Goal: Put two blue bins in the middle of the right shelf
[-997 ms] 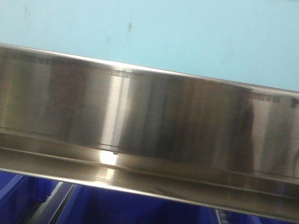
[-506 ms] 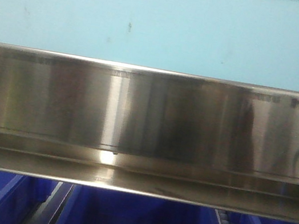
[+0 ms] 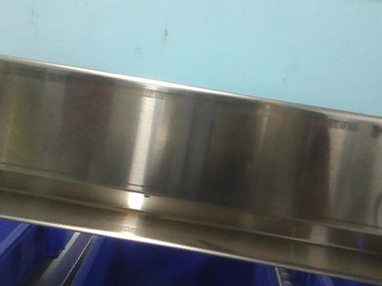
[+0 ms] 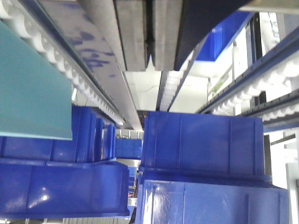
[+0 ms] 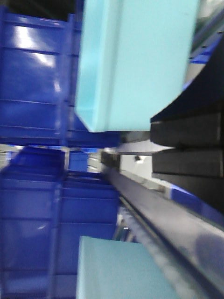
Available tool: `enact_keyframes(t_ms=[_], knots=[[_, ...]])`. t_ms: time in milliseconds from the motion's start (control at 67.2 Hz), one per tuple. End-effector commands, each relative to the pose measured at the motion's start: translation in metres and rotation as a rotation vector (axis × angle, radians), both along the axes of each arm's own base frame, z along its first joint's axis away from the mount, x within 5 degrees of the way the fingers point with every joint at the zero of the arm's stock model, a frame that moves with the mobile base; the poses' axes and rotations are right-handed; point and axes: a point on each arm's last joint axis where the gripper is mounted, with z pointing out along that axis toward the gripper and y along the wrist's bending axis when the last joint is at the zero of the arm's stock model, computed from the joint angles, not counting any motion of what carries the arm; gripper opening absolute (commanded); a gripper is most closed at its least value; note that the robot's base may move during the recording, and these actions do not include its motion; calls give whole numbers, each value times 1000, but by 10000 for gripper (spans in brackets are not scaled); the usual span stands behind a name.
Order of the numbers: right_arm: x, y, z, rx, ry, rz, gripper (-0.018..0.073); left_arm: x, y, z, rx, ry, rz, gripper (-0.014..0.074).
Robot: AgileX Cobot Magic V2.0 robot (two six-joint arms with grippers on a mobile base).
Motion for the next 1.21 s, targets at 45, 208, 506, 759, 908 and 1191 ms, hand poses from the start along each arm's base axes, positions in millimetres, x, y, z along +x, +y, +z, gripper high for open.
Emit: enact_keyframes(t_ms=[45, 208, 506, 759, 908, 1191], knots=[[-5, 0, 24, 8, -40, 0, -166, -8, 0, 28, 6, 38, -8, -111], [-21, 1, 61, 0, 88, 20, -166, -27, 3, 73, 50, 106, 0, -111], [-5, 3, 114, -9, 309, 34, -166, 0, 2, 132, 105, 357, 12, -111], [42, 8, 156, 8, 643, 75, -166, 59, -5, 161, 147, 711, 7, -111], [65, 9, 171, 9, 683, 77, -166, 83, -8, 160, 151, 754, 4, -111], [89, 19, 167, 127, 727, 154, -166, 117, -17, 143, 111, 850, -31, -111]])
